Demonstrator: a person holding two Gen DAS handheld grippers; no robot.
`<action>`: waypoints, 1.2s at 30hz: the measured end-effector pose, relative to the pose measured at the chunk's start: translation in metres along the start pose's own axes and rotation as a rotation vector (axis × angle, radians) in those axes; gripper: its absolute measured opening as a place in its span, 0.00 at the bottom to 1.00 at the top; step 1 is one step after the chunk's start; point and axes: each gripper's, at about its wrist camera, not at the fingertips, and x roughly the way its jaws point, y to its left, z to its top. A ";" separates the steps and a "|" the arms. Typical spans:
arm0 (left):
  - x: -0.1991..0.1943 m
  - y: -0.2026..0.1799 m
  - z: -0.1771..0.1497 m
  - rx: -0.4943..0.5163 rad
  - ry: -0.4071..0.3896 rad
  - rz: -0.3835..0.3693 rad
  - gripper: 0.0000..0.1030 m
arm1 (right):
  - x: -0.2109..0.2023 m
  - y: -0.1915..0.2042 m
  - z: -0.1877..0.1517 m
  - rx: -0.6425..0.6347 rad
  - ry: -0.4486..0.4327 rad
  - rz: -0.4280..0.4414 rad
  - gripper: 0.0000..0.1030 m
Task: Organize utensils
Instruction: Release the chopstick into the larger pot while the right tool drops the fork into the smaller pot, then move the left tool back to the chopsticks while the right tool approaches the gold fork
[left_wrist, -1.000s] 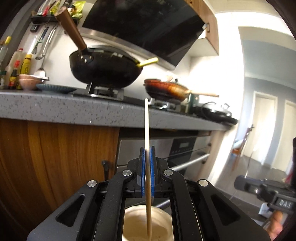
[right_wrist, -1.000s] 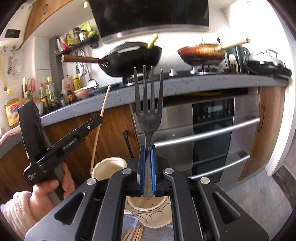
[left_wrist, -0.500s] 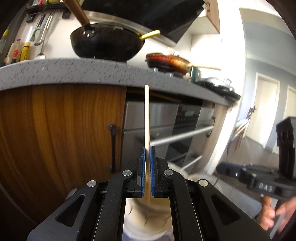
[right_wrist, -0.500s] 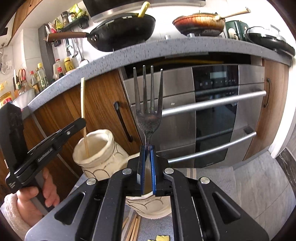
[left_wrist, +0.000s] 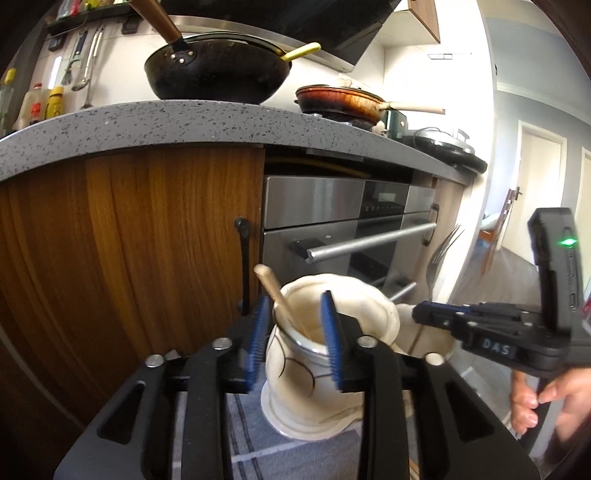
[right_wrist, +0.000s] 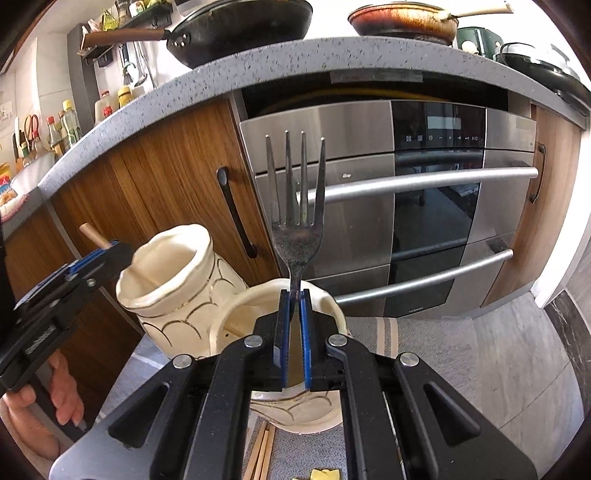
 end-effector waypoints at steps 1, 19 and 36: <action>-0.003 0.001 0.000 -0.005 -0.009 0.005 0.49 | 0.002 0.000 0.000 -0.001 0.004 -0.003 0.05; -0.024 0.009 -0.005 -0.058 -0.031 0.041 0.92 | 0.006 0.001 0.001 0.006 0.027 -0.009 0.19; -0.036 -0.038 -0.049 0.116 0.117 0.084 0.95 | -0.098 -0.034 -0.055 -0.010 -0.072 -0.116 0.93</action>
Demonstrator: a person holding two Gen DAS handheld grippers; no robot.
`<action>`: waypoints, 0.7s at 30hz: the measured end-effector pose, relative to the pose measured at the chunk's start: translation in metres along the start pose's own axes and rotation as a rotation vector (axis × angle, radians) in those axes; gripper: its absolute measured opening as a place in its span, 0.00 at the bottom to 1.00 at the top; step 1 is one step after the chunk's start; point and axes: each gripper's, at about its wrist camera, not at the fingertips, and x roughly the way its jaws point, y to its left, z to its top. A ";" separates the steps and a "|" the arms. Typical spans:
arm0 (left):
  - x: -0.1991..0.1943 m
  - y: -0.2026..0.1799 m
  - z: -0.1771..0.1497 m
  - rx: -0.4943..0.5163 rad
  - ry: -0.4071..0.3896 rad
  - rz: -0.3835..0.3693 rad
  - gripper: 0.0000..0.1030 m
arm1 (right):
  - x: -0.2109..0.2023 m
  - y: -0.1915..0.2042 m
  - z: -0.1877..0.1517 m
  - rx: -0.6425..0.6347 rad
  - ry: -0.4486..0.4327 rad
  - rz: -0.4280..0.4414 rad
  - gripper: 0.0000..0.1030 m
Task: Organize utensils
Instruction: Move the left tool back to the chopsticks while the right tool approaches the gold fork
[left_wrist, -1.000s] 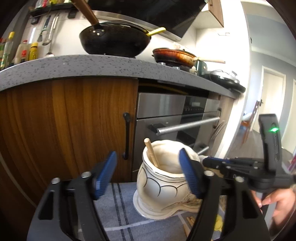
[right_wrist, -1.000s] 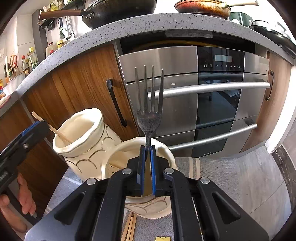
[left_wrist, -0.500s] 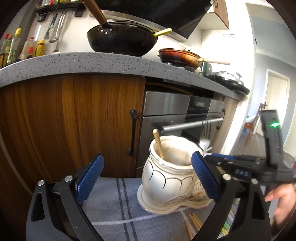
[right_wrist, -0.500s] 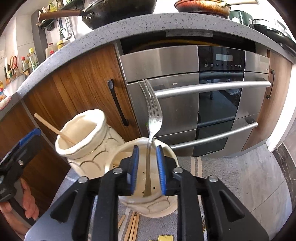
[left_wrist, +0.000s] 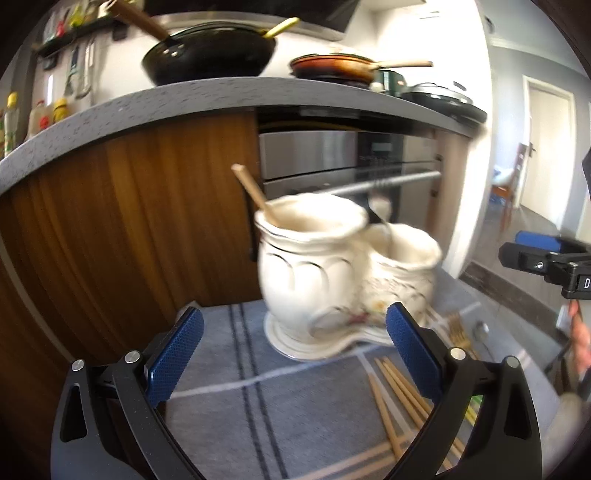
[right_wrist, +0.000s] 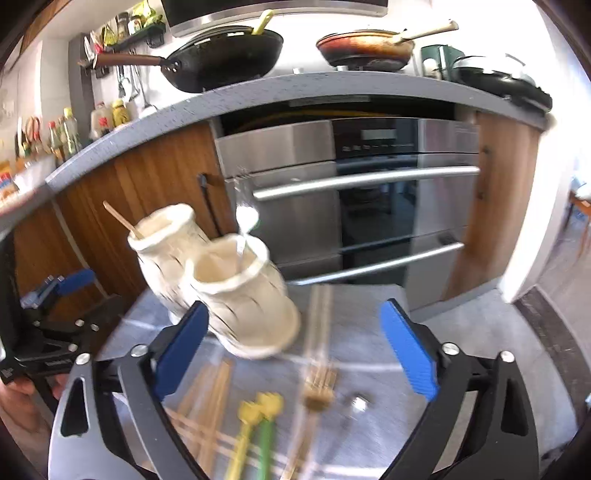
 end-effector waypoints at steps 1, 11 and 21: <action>0.000 -0.003 -0.003 0.005 0.011 -0.011 0.95 | -0.003 -0.002 -0.007 -0.014 0.004 -0.026 0.94; 0.019 -0.016 -0.040 -0.038 0.207 -0.120 0.95 | 0.004 -0.024 -0.071 -0.024 0.181 -0.129 0.95; 0.020 -0.037 -0.058 0.057 0.319 -0.084 0.94 | 0.010 -0.024 -0.090 0.001 0.272 -0.094 0.73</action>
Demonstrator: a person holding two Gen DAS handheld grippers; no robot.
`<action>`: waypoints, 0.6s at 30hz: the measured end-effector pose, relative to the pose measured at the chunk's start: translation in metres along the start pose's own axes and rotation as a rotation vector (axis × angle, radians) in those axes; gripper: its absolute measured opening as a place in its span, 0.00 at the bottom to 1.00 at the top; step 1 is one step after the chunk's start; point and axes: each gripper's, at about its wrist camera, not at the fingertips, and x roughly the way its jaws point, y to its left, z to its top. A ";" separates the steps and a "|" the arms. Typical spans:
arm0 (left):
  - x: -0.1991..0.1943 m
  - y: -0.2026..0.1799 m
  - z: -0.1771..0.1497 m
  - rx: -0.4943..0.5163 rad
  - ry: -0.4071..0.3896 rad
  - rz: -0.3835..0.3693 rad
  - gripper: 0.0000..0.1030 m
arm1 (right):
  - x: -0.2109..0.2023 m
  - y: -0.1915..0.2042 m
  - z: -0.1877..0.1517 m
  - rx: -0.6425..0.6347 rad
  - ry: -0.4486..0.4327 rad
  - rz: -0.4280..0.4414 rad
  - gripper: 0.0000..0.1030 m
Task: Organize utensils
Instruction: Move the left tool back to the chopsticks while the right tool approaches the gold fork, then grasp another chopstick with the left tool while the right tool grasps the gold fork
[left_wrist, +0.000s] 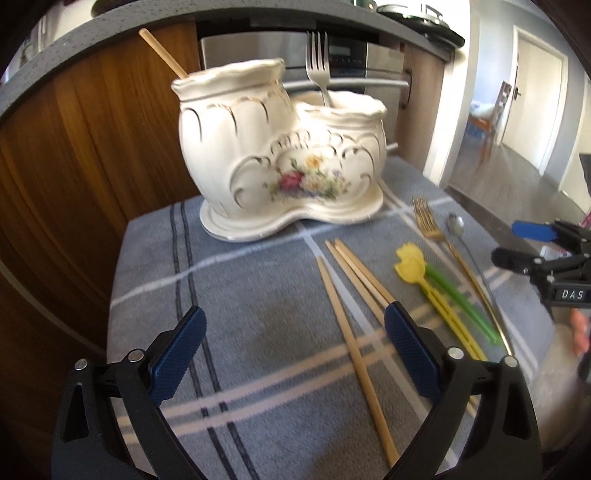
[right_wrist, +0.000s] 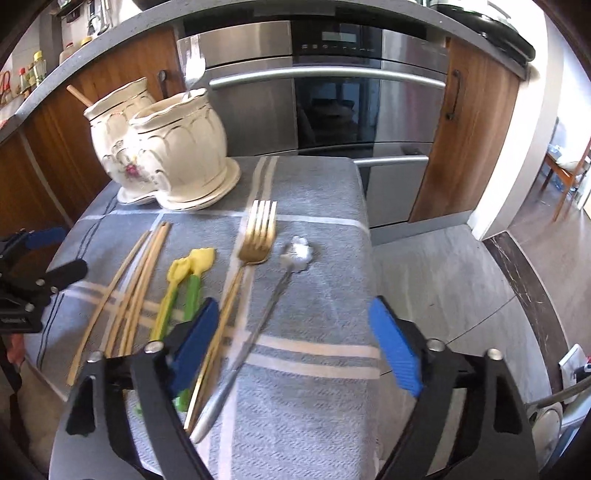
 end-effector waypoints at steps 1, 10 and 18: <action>0.001 -0.001 0.000 -0.002 0.009 -0.001 0.93 | 0.000 0.002 0.000 -0.002 0.005 0.011 0.69; 0.012 -0.015 -0.010 0.015 0.104 -0.088 0.58 | 0.009 0.027 0.002 -0.047 0.051 0.056 0.52; 0.016 -0.032 -0.018 0.114 0.157 -0.090 0.30 | 0.026 0.034 0.008 -0.061 0.094 0.044 0.40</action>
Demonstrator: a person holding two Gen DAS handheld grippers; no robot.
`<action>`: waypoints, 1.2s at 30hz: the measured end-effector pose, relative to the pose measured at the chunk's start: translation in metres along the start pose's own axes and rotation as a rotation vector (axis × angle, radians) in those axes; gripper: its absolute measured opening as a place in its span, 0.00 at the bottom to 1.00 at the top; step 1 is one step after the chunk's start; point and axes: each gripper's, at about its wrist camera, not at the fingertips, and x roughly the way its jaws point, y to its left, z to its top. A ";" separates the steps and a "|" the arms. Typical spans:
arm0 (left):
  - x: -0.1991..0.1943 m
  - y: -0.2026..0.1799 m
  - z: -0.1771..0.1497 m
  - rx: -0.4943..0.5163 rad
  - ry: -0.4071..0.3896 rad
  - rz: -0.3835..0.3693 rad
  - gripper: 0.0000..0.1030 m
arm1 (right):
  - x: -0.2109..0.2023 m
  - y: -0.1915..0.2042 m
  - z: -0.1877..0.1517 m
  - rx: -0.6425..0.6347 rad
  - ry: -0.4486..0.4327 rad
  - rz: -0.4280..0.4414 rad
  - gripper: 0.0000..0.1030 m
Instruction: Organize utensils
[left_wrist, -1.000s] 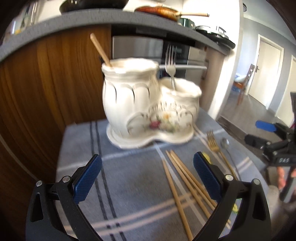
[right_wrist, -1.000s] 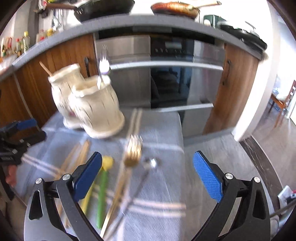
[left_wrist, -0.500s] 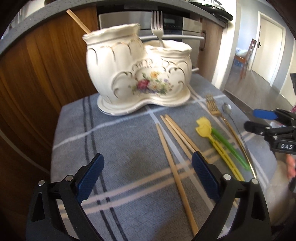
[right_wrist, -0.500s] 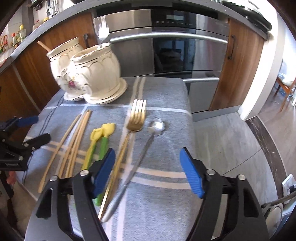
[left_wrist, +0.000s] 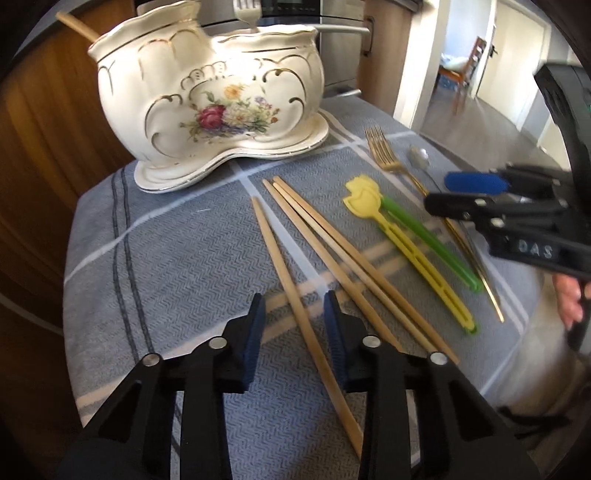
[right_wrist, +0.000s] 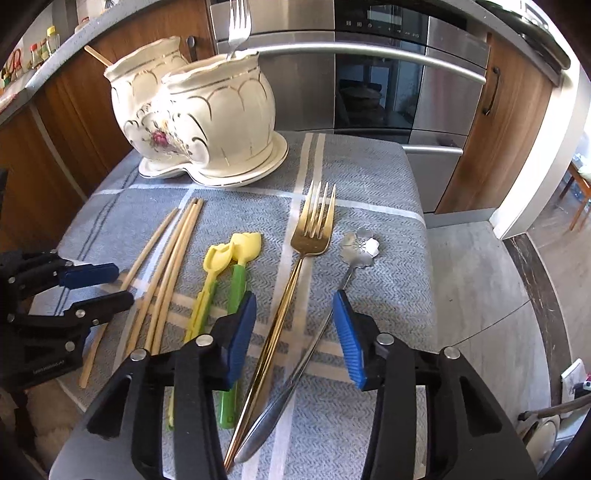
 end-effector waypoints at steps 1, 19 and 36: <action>0.000 0.001 0.000 0.008 -0.001 0.003 0.24 | 0.002 0.001 0.001 -0.003 0.006 0.000 0.38; -0.006 0.016 0.008 0.008 -0.072 0.028 0.06 | -0.009 -0.006 0.004 0.056 -0.074 0.040 0.06; -0.052 0.026 0.007 -0.021 -0.218 -0.012 0.06 | -0.083 0.005 0.000 -0.016 -0.330 0.098 0.05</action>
